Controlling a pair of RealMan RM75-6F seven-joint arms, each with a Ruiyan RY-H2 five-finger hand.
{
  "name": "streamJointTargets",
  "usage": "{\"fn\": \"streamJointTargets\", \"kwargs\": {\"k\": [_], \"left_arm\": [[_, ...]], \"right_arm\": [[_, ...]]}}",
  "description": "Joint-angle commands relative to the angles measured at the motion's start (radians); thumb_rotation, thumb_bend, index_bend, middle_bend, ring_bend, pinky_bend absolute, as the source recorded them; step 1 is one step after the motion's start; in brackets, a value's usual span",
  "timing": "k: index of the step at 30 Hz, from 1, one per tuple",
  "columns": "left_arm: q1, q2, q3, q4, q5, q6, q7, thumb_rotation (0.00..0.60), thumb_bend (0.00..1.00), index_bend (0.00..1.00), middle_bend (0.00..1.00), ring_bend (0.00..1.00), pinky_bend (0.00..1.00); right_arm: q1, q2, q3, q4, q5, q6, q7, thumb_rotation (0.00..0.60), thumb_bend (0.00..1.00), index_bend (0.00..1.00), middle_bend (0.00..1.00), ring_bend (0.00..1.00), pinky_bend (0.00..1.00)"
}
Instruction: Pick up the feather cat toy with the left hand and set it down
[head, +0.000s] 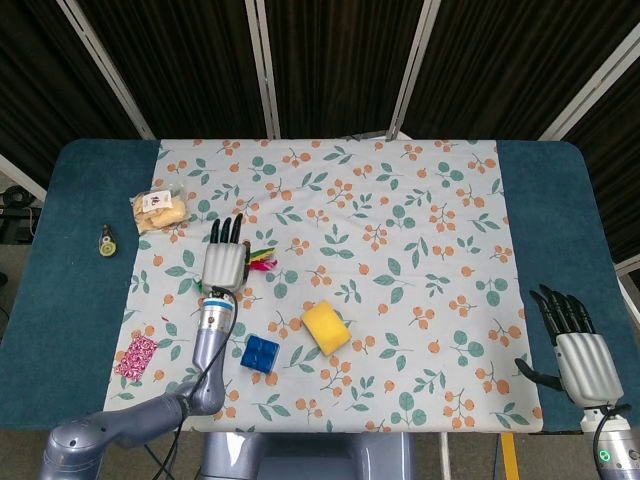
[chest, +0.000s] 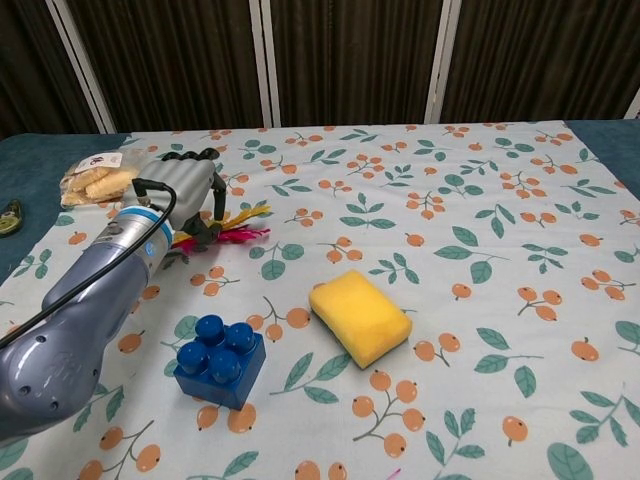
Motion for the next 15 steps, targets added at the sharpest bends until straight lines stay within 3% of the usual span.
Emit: {"fn": "streamJointTargets", "kwargs": {"k": [1, 8, 15], "left_arm": [[0.001, 0.006, 0.001, -0.011, 0.005, 0.005, -0.002, 0.6, 0.5, 0.6, 0.0, 0.0, 0.0], [0.009, 0.045, 0.002, -0.097, 0.036, 0.041, -0.014, 0.6, 0.5, 0.61, 0.0, 0.0, 0.0], [0.066, 0.124, 0.023, -0.275, 0.073, 0.11, -0.037, 0.6, 0.5, 0.62, 0.0, 0.0, 0.0]], "right_arm": [[0.0, 0.0, 0.0, 0.0, -0.001, 0.001, 0.0, 0.6, 0.11, 0.05, 0.0, 0.0, 0.0], [0.0, -0.001, 0.002, 0.004, 0.003, 0.001, 0.0, 0.6, 0.11, 0.05, 0.0, 0.0, 0.0], [0.001, -0.005, 0.002, 0.011, -0.002, 0.002, -0.008, 0.6, 0.11, 0.05, 0.0, 0.0, 0.0]]}}
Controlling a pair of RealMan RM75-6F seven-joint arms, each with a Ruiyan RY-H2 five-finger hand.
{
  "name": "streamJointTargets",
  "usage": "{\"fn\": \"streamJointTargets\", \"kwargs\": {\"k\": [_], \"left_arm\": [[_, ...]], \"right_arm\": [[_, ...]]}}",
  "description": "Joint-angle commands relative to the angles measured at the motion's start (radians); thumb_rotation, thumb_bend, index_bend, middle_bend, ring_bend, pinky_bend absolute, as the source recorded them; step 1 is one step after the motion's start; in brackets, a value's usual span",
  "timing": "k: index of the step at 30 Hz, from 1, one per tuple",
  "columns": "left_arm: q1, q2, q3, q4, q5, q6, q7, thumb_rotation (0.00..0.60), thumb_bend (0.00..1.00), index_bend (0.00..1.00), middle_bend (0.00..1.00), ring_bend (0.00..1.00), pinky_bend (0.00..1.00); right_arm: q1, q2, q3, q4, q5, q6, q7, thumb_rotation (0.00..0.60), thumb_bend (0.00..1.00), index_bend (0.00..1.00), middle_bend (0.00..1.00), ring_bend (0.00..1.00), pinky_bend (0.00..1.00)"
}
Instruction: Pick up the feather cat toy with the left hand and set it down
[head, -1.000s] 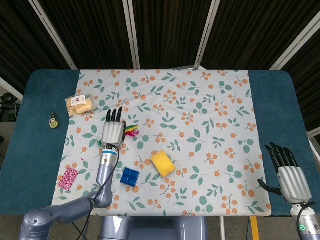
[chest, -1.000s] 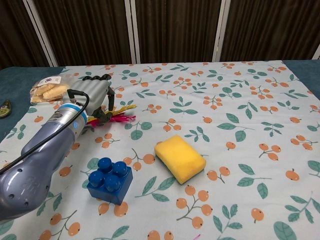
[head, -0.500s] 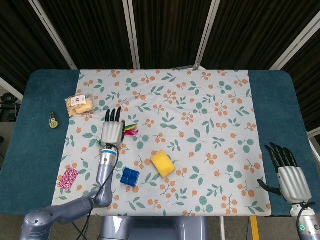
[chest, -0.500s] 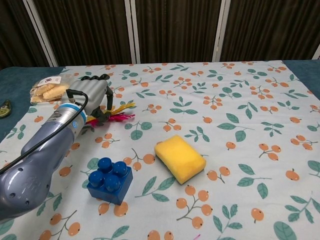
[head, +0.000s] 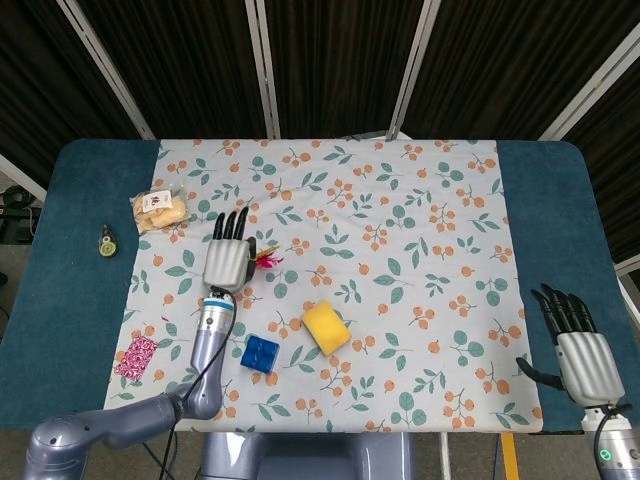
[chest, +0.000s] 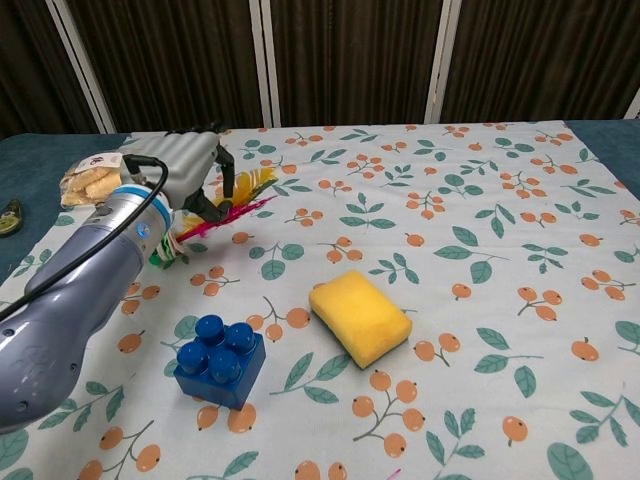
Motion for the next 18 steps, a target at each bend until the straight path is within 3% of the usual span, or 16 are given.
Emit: {"fn": "streamJointTargets", "kwargs": {"k": [1, 11, 18], "left_arm": [[0.043, 0.057, 0.02, -0.105, 0.027, 0.046, -0.017, 0.6, 0.5, 0.62, 0.0, 0.0, 0.0], [0.171, 0.213, 0.054, -0.413, 0.066, 0.161, -0.086, 0.6, 0.5, 0.63, 0.0, 0.0, 0.0], [0.239, 0.288, 0.101, -0.53, 0.108, 0.21, -0.132, 0.6, 0.5, 0.64, 0.0, 0.0, 0.0]], "right_arm": [[0.0, -0.002, -0.001, 0.002, -0.002, 0.001, -0.005, 0.6, 0.11, 0.05, 0.0, 0.0, 0.0], [-0.002, -0.012, 0.001, 0.012, -0.007, 0.012, -0.027, 0.6, 0.11, 0.05, 0.0, 0.0, 0.0], [-0.004, -0.018, 0.001, 0.017, -0.012, 0.019, -0.041, 0.6, 0.11, 0.05, 0.0, 0.0, 0.0]]}}
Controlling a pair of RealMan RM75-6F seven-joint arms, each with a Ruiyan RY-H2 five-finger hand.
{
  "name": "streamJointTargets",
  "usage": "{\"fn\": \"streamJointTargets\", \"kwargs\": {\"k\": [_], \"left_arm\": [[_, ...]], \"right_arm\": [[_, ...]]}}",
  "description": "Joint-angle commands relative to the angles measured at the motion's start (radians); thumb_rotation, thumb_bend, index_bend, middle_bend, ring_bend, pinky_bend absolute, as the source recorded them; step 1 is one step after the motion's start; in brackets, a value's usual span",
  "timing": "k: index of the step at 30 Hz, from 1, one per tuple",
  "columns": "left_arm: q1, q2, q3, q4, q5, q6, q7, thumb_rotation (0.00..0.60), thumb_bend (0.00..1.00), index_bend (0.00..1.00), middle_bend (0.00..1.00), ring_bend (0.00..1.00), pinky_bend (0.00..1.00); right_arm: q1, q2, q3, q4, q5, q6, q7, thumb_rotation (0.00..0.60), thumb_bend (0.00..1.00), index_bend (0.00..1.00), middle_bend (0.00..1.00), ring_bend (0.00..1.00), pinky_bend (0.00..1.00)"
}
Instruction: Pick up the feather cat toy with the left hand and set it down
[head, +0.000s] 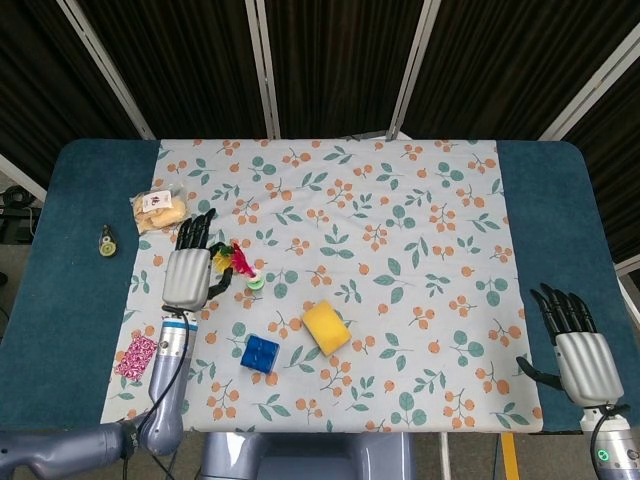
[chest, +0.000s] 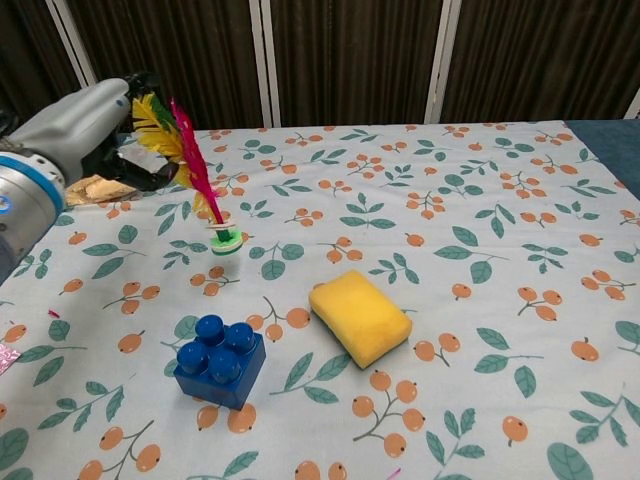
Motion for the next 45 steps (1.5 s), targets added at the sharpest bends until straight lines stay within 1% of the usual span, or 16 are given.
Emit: {"fn": "streamJointTargets", "kwargs": {"k": [1, 8, 10, 13, 19, 37, 45], "left_arm": [[0.039, 0.036, 0.032, -0.05, 0.027, 0.03, -0.031, 0.6, 0.5, 0.64, 0.0, 0.0, 0.0], [0.071, 0.063, 0.061, -0.085, 0.05, 0.042, -0.057, 0.6, 0.5, 0.64, 0.0, 0.0, 0.0], [0.08, 0.066, 0.076, -0.087, 0.057, 0.044, -0.056, 0.6, 0.5, 0.64, 0.0, 0.0, 0.0], [0.084, 0.065, 0.083, -0.086, 0.06, 0.041, -0.056, 0.6, 0.5, 0.64, 0.0, 0.0, 0.0], [0.088, 0.052, 0.089, -0.072, 0.059, 0.03, -0.062, 0.6, 0.5, 0.64, 0.0, 0.0, 0.0], [0.087, 0.016, 0.085, -0.047, 0.065, 0.011, -0.043, 0.6, 0.5, 0.64, 0.0, 0.0, 0.0], [0.105, 0.019, 0.11, -0.043, 0.073, 0.004, -0.056, 0.6, 0.5, 0.62, 0.0, 0.0, 0.0]], "right_arm": [[0.0, -0.003, -0.001, 0.002, -0.003, 0.002, -0.006, 0.6, 0.11, 0.05, 0.0, 0.0, 0.0], [-0.003, -0.008, -0.001, 0.006, -0.005, 0.009, -0.019, 0.6, 0.11, 0.05, 0.0, 0.0, 0.0], [-0.004, -0.008, 0.0, 0.006, -0.001, 0.009, -0.022, 0.6, 0.11, 0.05, 0.0, 0.0, 0.0], [-0.005, -0.009, 0.001, 0.005, 0.0, 0.009, -0.023, 0.6, 0.11, 0.05, 0.0, 0.0, 0.0], [-0.005, -0.008, 0.0, 0.006, -0.001, 0.011, -0.023, 0.6, 0.11, 0.05, 0.0, 0.0, 0.0], [-0.006, -0.006, 0.0, 0.002, 0.003, 0.007, -0.02, 0.6, 0.11, 0.05, 0.0, 0.0, 0.0], [-0.006, -0.006, 0.0, 0.002, 0.002, 0.008, -0.02, 0.6, 0.11, 0.05, 0.0, 0.0, 0.0]]}}
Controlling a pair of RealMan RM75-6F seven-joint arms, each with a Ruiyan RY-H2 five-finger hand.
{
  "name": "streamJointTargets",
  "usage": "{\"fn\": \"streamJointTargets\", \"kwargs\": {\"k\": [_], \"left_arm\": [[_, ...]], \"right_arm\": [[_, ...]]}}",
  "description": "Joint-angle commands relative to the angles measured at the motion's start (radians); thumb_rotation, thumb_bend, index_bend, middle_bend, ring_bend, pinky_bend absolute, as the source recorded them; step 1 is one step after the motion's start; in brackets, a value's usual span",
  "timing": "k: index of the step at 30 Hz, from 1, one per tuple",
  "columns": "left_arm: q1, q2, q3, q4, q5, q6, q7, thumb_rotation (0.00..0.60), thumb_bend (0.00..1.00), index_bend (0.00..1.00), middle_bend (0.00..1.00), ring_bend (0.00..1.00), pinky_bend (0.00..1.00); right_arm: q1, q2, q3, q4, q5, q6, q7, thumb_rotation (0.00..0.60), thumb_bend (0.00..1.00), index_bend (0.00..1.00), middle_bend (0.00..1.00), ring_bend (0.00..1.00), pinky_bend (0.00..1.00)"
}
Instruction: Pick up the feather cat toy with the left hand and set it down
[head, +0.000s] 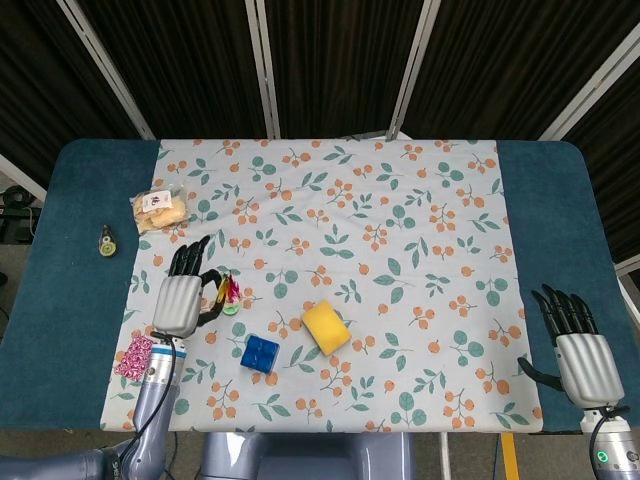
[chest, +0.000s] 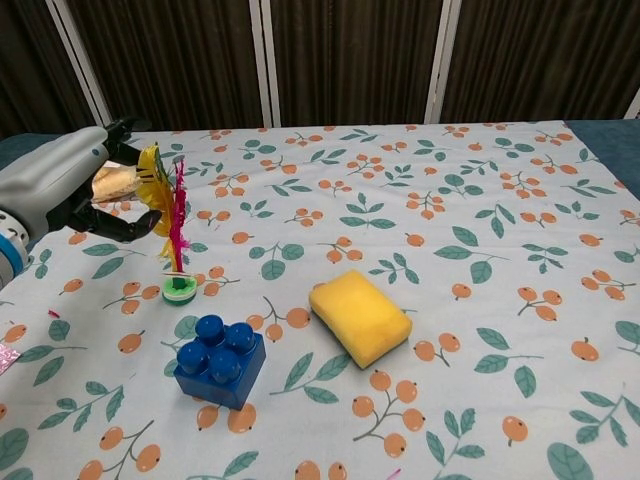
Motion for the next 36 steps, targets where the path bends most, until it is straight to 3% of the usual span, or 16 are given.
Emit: {"fn": "streamJointTargets", "kwargs": {"k": [1, 3, 7, 10, 20, 25, 28, 31, 36], "left_arm": [[0.009, 0.004, 0.011, -0.001, 0.011, -0.001, -0.019, 0.6, 0.49, 0.6, 0.0, 0.0, 0.0], [0.014, 0.008, 0.016, -0.006, 0.024, 0.002, -0.039, 0.6, 0.43, 0.54, 0.0, 0.0, 0.0], [0.028, 0.03, 0.03, -0.032, 0.067, 0.014, -0.082, 0.6, 0.26, 0.31, 0.0, 0.0, 0.0], [0.039, 0.055, 0.033, -0.073, 0.087, 0.027, -0.092, 0.6, 0.2, 0.21, 0.0, 0.0, 0.0], [0.083, 0.187, 0.052, -0.257, 0.169, 0.083, -0.083, 0.6, 0.19, 0.18, 0.0, 0.0, 0.0], [0.14, 0.319, 0.107, -0.342, 0.236, 0.132, -0.055, 0.6, 0.19, 0.17, 0.0, 0.0, 0.0], [0.184, 0.403, 0.152, -0.334, 0.284, 0.173, -0.032, 0.6, 0.18, 0.15, 0.0, 0.0, 0.0], [0.269, 0.504, 0.238, -0.262, 0.342, 0.244, -0.005, 0.6, 0.17, 0.1, 0.0, 0.0, 0.0], [0.34, 0.534, 0.298, -0.168, 0.371, 0.278, -0.028, 0.6, 0.13, 0.02, 0.0, 0.0, 0.0]], "right_arm": [[0.0, 0.0, 0.0, 0.0, -0.001, 0.002, -0.001, 0.6, 0.11, 0.05, 0.0, 0.0, 0.0], [-0.001, -0.001, 0.0, 0.002, -0.001, 0.002, -0.001, 0.6, 0.11, 0.05, 0.0, 0.0, 0.0], [-0.001, -0.001, 0.0, 0.002, -0.003, 0.003, -0.003, 0.6, 0.11, 0.05, 0.0, 0.0, 0.0], [-0.001, -0.002, 0.0, 0.003, -0.003, 0.003, -0.004, 0.6, 0.11, 0.05, 0.0, 0.0, 0.0], [-0.002, -0.002, -0.001, 0.007, -0.007, 0.006, -0.008, 0.6, 0.11, 0.05, 0.0, 0.0, 0.0], [-0.002, -0.003, -0.001, 0.013, -0.012, 0.01, -0.014, 0.6, 0.11, 0.05, 0.0, 0.0, 0.0], [-0.002, -0.004, -0.003, 0.017, -0.019, 0.015, -0.021, 0.6, 0.11, 0.05, 0.0, 0.0, 0.0], [-0.003, -0.008, -0.006, 0.022, -0.031, 0.022, -0.034, 0.6, 0.11, 0.05, 0.0, 0.0, 0.0], [-0.004, -0.015, -0.01, 0.026, -0.044, 0.027, -0.044, 0.6, 0.11, 0.05, 0.0, 0.0, 0.0]]}}
